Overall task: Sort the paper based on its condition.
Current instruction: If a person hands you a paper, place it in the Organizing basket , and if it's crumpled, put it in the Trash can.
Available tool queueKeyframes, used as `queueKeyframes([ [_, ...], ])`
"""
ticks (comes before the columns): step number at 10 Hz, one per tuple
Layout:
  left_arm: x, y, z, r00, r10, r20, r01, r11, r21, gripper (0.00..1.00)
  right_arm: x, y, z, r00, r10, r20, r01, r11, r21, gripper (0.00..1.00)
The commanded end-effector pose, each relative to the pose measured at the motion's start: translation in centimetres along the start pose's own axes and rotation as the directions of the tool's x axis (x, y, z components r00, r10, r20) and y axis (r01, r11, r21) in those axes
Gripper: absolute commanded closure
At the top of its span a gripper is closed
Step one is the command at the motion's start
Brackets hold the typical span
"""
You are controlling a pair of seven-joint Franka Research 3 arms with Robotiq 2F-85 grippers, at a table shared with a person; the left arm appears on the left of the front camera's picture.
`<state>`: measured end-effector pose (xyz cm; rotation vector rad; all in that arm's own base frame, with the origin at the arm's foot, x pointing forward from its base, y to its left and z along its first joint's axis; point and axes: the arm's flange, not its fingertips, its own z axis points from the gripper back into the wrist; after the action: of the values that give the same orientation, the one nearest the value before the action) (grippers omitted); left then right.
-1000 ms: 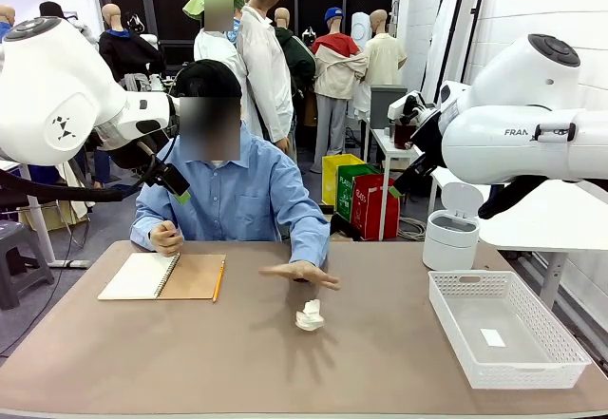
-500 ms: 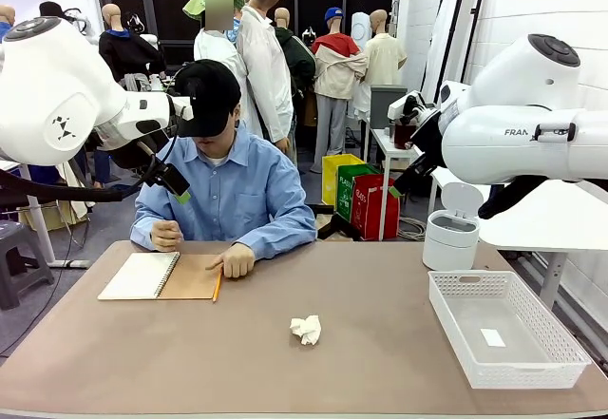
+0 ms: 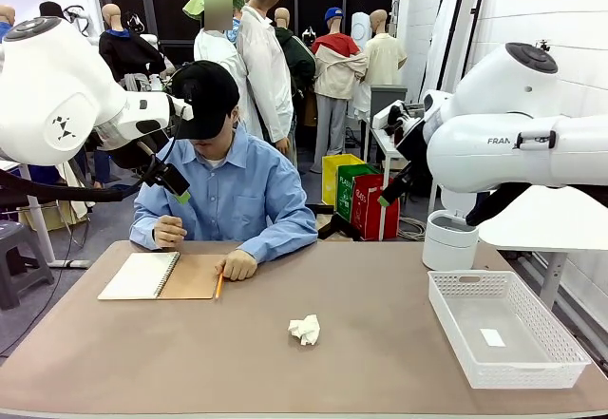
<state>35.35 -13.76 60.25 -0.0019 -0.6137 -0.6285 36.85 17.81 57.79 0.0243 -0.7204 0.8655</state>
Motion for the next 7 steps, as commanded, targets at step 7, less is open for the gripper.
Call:
queueKeyframes([
  [7, 0.0, 0.0, 0.1, 1.0, -0.006, 0.004, 0.006, 1.0, -0.004, 0.0, 0.9, 3.9, -6.6, 0.998, 0.065, -0.008, -0.063, 0.985, 0.163, 0.0],
])
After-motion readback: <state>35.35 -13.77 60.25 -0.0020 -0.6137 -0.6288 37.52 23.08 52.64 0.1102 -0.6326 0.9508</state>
